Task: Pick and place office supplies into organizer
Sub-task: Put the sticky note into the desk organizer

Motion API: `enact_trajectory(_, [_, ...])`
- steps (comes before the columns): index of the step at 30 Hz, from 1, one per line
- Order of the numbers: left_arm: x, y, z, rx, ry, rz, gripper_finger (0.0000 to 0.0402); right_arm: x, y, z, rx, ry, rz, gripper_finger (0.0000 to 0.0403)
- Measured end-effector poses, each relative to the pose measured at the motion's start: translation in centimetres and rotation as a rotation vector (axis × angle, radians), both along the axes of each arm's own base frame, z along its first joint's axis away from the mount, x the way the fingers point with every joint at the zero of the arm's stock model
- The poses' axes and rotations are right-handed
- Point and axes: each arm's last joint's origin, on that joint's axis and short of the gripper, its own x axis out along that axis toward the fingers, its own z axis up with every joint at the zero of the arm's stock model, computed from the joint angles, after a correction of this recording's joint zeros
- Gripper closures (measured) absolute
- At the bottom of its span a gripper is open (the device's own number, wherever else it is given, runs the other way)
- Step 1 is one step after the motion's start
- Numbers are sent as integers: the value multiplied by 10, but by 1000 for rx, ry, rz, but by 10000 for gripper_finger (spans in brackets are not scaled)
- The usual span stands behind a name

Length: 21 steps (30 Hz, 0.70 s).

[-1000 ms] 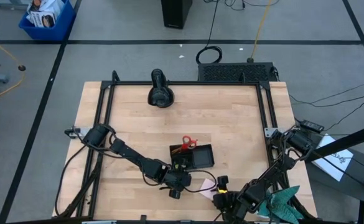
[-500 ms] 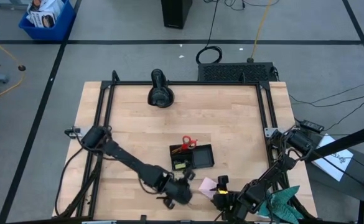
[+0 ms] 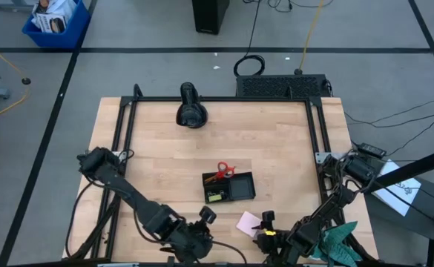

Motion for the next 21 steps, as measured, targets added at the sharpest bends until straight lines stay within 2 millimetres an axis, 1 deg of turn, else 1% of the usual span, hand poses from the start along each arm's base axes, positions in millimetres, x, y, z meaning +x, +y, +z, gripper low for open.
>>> enact_trajectory(3, [-5, 1, -12, 22, 33, 12, 364, 0, 0, 0, -5, -12, -6, 190])
enact_trajectory(5, [-5, 1, -23, 8, 27, 23, 364, 1, 0, 0, -9, -18, -10, 190])
enact_trajectory(7, [-4, 4, -38, -9, 19, 34, 364, 1, 0, 0, -10, -18, -10, 190])
enact_trajectory(10, [-1, 14, -68, -33, 2, 88, 364, 1, -1, 0, -9, -18, -11, 190])
enact_trajectory(13, [2, 22, -89, -91, -87, 153, 364, 1, -1, 1, -8, -19, -14, 190])
enact_trajectory(16, [6, 29, -100, -179, -185, 192, 364, 1, -2, 1, -35, -51, -32, 190])
enact_trajectory(19, [14, 37, -102, -287, -298, 246, 364, 2, -2, 2, -50, -49, -39, 190])
enact_trajectory(21, [19, 43, -103, -335, -324, 242, 364, 2, -2, 5, -40, -43, -59, 190])
